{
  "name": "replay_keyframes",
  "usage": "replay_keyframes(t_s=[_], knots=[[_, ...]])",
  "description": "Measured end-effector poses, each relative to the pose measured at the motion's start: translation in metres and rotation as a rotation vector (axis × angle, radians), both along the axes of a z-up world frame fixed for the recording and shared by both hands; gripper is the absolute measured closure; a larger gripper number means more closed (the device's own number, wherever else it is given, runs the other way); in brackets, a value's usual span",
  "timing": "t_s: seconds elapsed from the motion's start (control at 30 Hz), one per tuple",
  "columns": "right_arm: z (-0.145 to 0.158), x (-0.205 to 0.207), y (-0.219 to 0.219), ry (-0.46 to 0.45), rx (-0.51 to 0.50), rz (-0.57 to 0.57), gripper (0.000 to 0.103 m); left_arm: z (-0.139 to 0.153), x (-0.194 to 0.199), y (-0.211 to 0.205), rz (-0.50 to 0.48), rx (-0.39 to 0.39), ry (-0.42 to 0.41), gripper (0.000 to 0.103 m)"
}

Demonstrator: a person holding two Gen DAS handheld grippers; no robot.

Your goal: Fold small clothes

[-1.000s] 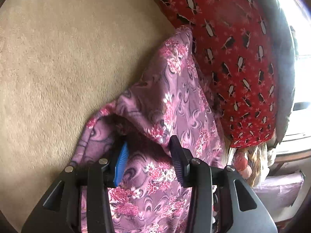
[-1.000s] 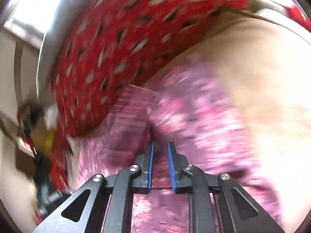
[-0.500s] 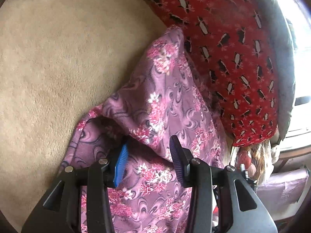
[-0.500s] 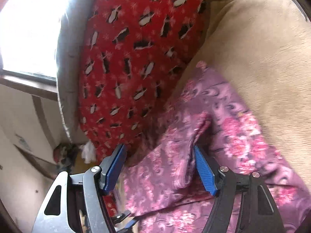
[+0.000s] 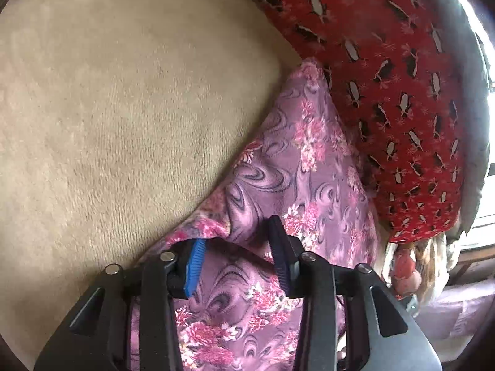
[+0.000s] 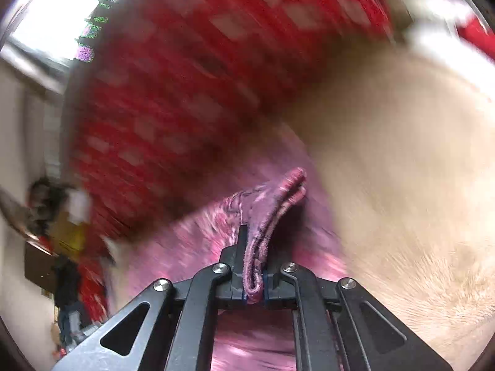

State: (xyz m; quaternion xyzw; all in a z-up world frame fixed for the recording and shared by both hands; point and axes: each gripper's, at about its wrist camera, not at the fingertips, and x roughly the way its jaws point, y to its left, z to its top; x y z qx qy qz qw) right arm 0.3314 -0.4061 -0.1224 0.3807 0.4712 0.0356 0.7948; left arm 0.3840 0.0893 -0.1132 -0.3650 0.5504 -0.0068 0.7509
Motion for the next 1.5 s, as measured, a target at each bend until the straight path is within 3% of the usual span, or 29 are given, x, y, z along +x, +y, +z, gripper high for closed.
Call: replay_keyframes(t_s=[0.03, 0.07, 0.1, 0.17, 0.23, 0.3, 0.37, 0.43, 0.47, 0.67, 0.77, 0.87, 1.07, 1.23, 1.33, 1.5], knots=[[-0.01, -0.005, -0.004, 0.027, 0.033, 0.007, 0.099, 0.005, -0.001, -0.001, -0.008, 0.008, -0.008, 0.066], [-0.004, -0.011, -0.008, -0.004, 0.03, -0.01, 0.094, 0.01, -0.004, -0.003, -0.016, 0.005, -0.018, 0.066], [0.01, -0.018, -0.009, -0.032, -0.026, -0.031, 0.088, 0.017, -0.007, -0.005, -0.023, -0.006, -0.034, 0.066], [0.037, -0.036, -0.01, -0.14, -0.124, -0.059, 0.088, 0.026, -0.011, -0.012, -0.047, 0.0, -0.062, 0.063], [0.052, -0.048, -0.006, -0.233, -0.154, -0.059, 0.086, 0.03, -0.012, -0.027, -0.087, 0.075, -0.079, 0.054], [0.039, -0.042, 0.007, -0.189, -0.144, 0.043, 0.08, 0.019, -0.007, -0.047, -0.146, 0.173, -0.043, 0.054], [0.007, -0.029, 0.022, -0.03, -0.164, 0.171, 0.086, 0.007, -0.007, -0.06, -0.193, 0.228, -0.007, 0.055], [0.008, -0.038, 0.024, -0.068, -0.188, 0.193, 0.085, 0.014, -0.016, -0.07, -0.241, 0.296, -0.032, 0.054], [0.011, -0.04, 0.024, -0.04, -0.181, 0.21, 0.083, 0.016, -0.02, -0.073, -0.267, 0.293, -0.027, 0.054], [0.016, -0.081, 0.035, 0.093, -0.231, 0.341, 0.083, 0.019, -0.065, -0.074, -0.354, 0.256, 0.025, 0.054], [0.023, -0.123, 0.038, 0.106, -0.257, 0.388, 0.082, 0.018, -0.098, -0.062, -0.37, 0.176, 0.055, 0.054], [0.028, -0.173, 0.032, 0.113, -0.253, 0.407, 0.07, 0.019, -0.127, -0.044, -0.35, 0.104, 0.099, 0.054], [0.04, -0.248, 0.02, 0.127, -0.262, 0.428, 0.069, 0.029, -0.191, 0.006, -0.325, 0.045, 0.09, 0.054], [0.057, -0.304, -0.013, 0.097, -0.311, 0.335, 0.063, 0.025, -0.232, 0.043, -0.313, 0.011, 0.109, 0.054], [0.053, -0.322, -0.034, 0.101, -0.242, 0.294, 0.06, 0.012, -0.251, 0.052, -0.32, -0.032, 0.144, 0.054], [0.033, -0.338, -0.048, 0.116, -0.057, 0.266, 0.057, -0.01, -0.265, 0.053, -0.311, -0.191, 0.181, 0.052]])
